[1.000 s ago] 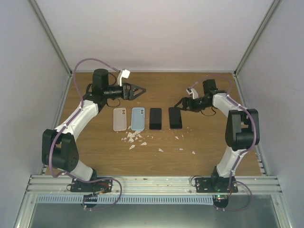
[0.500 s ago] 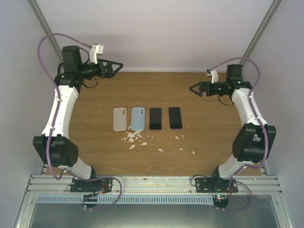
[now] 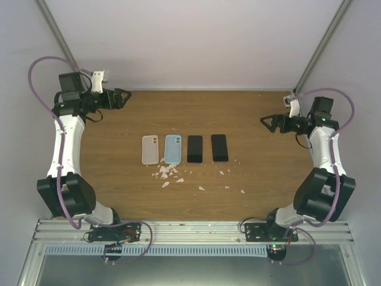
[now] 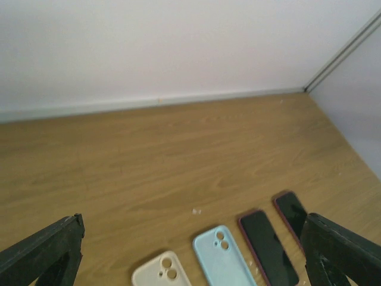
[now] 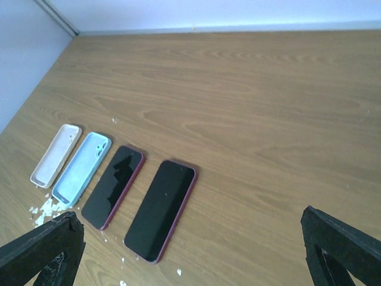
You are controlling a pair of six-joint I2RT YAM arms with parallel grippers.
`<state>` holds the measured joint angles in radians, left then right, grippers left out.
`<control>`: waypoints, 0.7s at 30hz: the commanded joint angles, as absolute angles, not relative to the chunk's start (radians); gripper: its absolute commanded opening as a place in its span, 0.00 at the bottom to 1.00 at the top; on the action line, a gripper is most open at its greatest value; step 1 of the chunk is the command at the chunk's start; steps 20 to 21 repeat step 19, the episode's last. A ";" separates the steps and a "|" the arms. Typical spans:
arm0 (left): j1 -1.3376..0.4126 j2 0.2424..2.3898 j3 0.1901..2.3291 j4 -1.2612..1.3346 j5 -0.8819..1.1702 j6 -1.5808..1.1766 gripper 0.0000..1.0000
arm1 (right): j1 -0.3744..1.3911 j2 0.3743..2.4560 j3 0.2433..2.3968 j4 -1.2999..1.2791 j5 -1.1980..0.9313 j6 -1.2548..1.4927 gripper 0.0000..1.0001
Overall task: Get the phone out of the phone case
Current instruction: Reset both arms
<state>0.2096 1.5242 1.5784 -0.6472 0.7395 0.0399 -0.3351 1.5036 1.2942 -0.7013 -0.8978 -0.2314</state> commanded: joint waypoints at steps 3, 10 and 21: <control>0.212 1.413 1.395 -0.578 0.630 0.107 0.99 | -0.354 1.396 1.147 -0.625 -0.880 -0.317 0.99; 0.212 1.367 1.240 -0.531 0.588 0.109 0.99 | -0.356 1.326 1.019 -0.576 -0.852 -0.322 1.00; 0.212 1.330 1.203 -0.496 0.577 0.096 0.99 | -0.356 1.317 1.012 -0.550 -0.868 -0.288 1.00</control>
